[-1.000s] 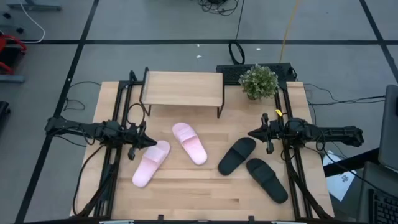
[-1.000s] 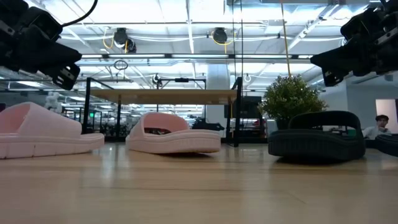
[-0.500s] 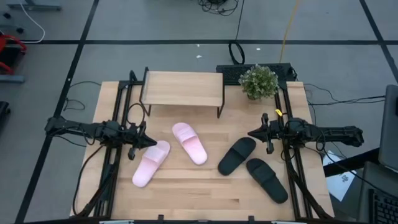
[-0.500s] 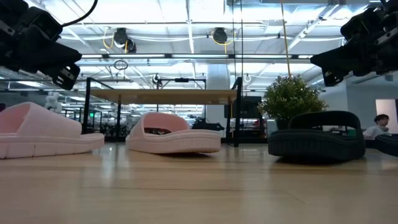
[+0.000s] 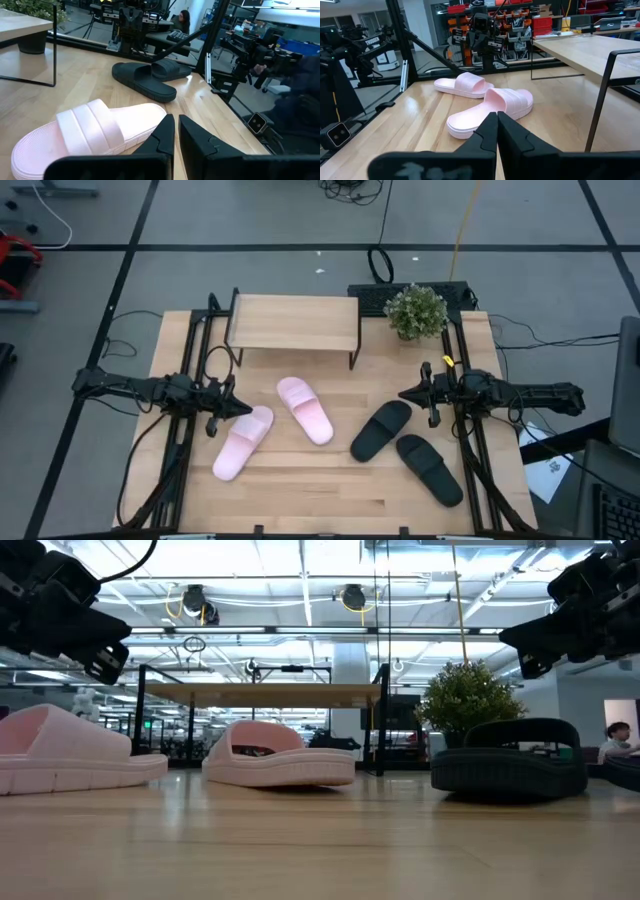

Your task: Pick and place slides into the shelf

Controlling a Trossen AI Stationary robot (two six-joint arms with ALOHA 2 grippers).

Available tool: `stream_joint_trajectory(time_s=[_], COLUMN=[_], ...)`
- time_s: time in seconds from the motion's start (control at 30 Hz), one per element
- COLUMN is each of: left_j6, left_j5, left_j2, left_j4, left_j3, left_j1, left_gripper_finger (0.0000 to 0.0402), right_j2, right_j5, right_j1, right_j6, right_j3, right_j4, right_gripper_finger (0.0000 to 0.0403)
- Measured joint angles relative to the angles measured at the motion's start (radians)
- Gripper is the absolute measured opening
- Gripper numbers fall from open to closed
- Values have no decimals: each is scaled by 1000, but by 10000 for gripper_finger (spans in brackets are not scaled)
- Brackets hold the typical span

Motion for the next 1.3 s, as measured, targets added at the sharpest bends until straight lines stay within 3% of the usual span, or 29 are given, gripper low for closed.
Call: stream_joint_trajectory(time_s=[0.77,0.9,1.13,1.3], left_j6=[1,85,-125,-190], left_j5=[0,-60,-113,-115], left_j2=[0,0,0,0], left_j4=[0,25,132,231], left_j3=[0,0,0,1], left_j1=[0,0,0,0], left_gripper_finger=[21,21,21,21], right_j2=[0,0,0,0], right_j5=[0,0,-2,10], right_j1=[0,0,0,0], right_j6=[0,0,167,175], right_j3=[0,0,0,0], right_j4=[1,10,235,433], right_gripper_finger=[0,0,0,0])
